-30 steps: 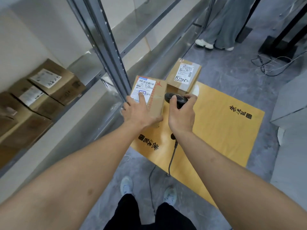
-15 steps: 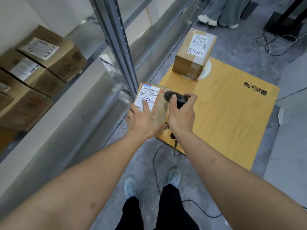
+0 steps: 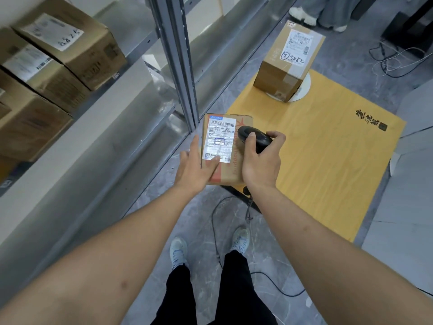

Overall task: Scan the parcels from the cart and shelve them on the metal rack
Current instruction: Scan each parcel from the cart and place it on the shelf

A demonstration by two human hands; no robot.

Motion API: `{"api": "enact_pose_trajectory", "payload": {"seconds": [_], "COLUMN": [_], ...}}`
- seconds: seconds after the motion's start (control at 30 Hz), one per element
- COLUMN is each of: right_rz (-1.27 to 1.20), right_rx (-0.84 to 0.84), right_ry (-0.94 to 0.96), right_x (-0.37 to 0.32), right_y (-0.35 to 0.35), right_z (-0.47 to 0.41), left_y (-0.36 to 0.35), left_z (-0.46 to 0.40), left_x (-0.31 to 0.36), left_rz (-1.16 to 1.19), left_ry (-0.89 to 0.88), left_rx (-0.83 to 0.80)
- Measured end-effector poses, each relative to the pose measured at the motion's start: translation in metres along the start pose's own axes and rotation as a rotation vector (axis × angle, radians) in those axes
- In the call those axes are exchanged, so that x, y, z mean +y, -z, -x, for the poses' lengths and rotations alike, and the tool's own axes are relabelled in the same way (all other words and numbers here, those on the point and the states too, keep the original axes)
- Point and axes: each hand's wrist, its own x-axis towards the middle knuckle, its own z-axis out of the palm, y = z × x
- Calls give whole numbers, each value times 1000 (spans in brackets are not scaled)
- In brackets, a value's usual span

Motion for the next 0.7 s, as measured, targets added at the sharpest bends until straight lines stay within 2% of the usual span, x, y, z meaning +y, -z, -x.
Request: {"api": "enact_pose_trajectory", "payload": {"seconds": [0.1, 0.3, 0.57, 0.7], "right_rz": [12, 43, 45, 29], "right_rx": [-1, 9, 2, -19], "right_ry": [3, 28, 55, 77], "right_x": [2, 2, -8, -28], "right_y": [-2, -2, -1, -5], "right_z": [0, -1, 6, 17], "left_y": [-3, -9, 7, 29], "left_z": [-2, -9, -7, -2], "left_x": [-10, -19, -21, -17], "left_rz": [195, 441, 478, 473], "left_ry": [13, 110, 83, 37], "left_rx": [-86, -279, -351, -305]}}
